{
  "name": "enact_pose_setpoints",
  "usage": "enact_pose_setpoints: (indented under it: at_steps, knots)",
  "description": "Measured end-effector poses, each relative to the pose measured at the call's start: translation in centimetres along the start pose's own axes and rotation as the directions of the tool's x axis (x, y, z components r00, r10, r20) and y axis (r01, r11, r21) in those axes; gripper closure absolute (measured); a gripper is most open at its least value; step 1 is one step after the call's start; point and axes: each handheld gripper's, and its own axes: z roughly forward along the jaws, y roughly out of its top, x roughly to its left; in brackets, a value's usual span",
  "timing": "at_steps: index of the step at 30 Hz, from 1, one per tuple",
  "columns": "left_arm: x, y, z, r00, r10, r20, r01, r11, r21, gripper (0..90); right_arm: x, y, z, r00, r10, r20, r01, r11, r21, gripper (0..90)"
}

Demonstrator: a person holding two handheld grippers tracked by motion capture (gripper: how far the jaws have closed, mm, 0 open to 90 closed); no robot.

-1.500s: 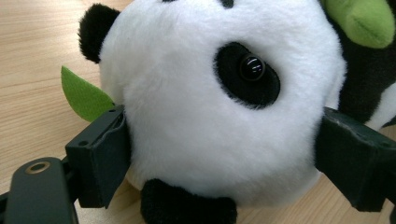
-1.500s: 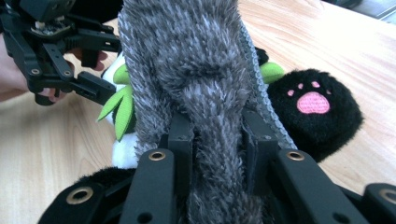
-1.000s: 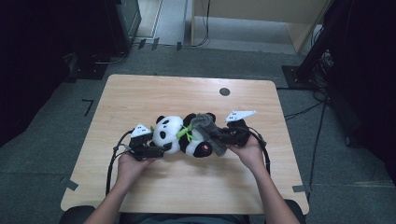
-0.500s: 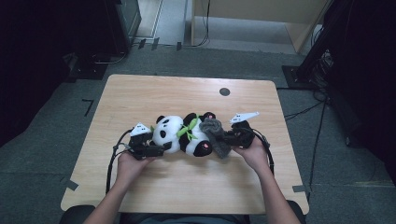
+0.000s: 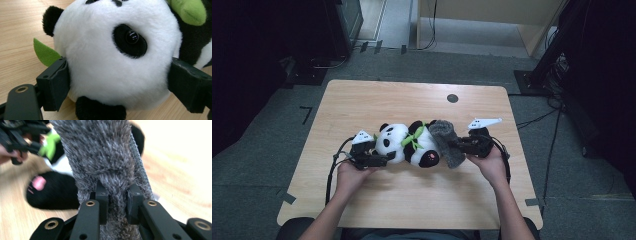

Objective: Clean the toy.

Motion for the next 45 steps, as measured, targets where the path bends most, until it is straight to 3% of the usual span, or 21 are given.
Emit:
enact_pose_setpoints:
  at_steps: [5,8,16,19,22,28,35,45]
  knots:
    - [-0.1,0.0,0.0,1.0,-0.006,-0.002,0.006,1.0,-0.004,13.3,1.7,2.4,-0.7,0.9997,-0.024,0.0,0.024,0.999,-0.043,77.0]
    - [-0.2,0.1,0.0,1.0,-0.008,-0.004,0.008,1.0,-0.005,13.4,3.0,4.1,-0.2,0.9994,-0.022,-0.027,0.021,0.998,-0.066,76.9]
    - [-0.2,0.1,-0.1,0.9999,-0.013,-0.002,0.013,0.9999,-0.005,14.0,7.4,7.9,3.9,0.993,-0.116,-0.023,0.116,0.993,0.007,76.2]
    - [-0.2,0.1,-0.1,0.9999,-0.016,0.0,0.016,0.9998,-0.007,14.4,8.5,8.4,5.8,0.9927,-0.11,-0.051,0.111,0.994,0.022,76.3]
    - [-0.1,0.1,-0.1,0.9999,-0.017,0.0,0.017,0.9998,-0.005,14.6,9.5,8.4,7.6,0.9914,-0.116,-0.061,0.119,0.992,0.05,76.1]
    - [-0.2,0.2,-0.1,0.9995,-0.031,-0.004,0.031,0.9995,0.004,14.7,11.0,7.3,9.8,0.9858,-0.166,-0.025,0.168,0.983,0.071,75.6]
    - [-0.1,0.2,-0.2,0.9982,-0.059,0.007,0.059,0.9981,0.014,14.9,11.8,5.2,9.6,0.9844,-0.176,0.001,0.176,0.984,0.015,76.3]
    - [-0.1,0.1,-0.2,0.999,-0.044,0.003,0.044,0.9988,0.019,15.4,13.6,2.2,9.4,0.9722,-0.229,0.047,0.228,0.973,0.035,78.2]
